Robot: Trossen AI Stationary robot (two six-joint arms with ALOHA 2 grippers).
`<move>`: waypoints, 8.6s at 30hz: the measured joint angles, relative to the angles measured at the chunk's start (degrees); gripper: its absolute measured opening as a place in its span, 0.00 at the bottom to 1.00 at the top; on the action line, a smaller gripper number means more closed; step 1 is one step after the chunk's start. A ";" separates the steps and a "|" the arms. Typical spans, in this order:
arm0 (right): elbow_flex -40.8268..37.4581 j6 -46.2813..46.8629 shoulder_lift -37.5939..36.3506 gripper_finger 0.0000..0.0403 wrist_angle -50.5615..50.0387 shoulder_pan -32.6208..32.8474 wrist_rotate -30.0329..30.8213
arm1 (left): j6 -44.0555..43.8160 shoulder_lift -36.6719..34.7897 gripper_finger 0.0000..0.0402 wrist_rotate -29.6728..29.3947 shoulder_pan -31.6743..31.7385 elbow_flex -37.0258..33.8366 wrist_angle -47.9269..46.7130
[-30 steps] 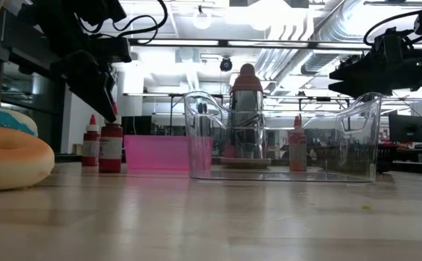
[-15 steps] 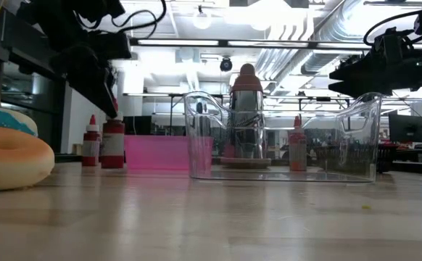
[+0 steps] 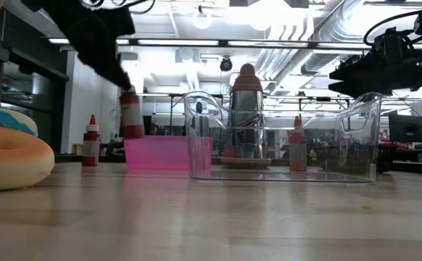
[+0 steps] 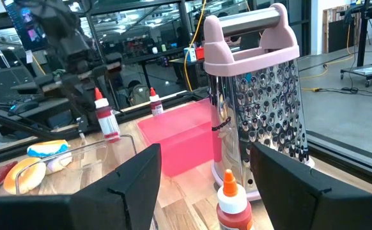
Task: Pick & Place Food Item
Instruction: Put the middle red food coloring bottle into the transparent bin, then put the top red food coloring bottle into the transparent bin
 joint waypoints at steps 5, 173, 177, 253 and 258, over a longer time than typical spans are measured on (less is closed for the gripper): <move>0.01 0.00 -0.01 0.56 -0.01 0.00 0.01 | 0.71 1.48 0.27 -0.06 0.23 6.19 -5.70; 0.02 0.00 0.00 0.56 0.03 0.01 -0.02 | 11.84 40.63 0.48 12.34 1.58 41.27 -1.87; 0.02 0.00 0.00 0.56 0.03 -0.01 -0.02 | 8.18 36.19 0.48 10.01 2.15 41.27 -6.82; 0.02 0.00 -0.02 0.56 0.03 -0.01 0.00 | -13.38 18.71 0.48 3.65 40.42 18.43 -27.22; 0.01 0.00 -0.02 0.56 0.03 0.00 -0.02 | -13.26 20.76 0.48 3.25 40.42 18.39 -27.23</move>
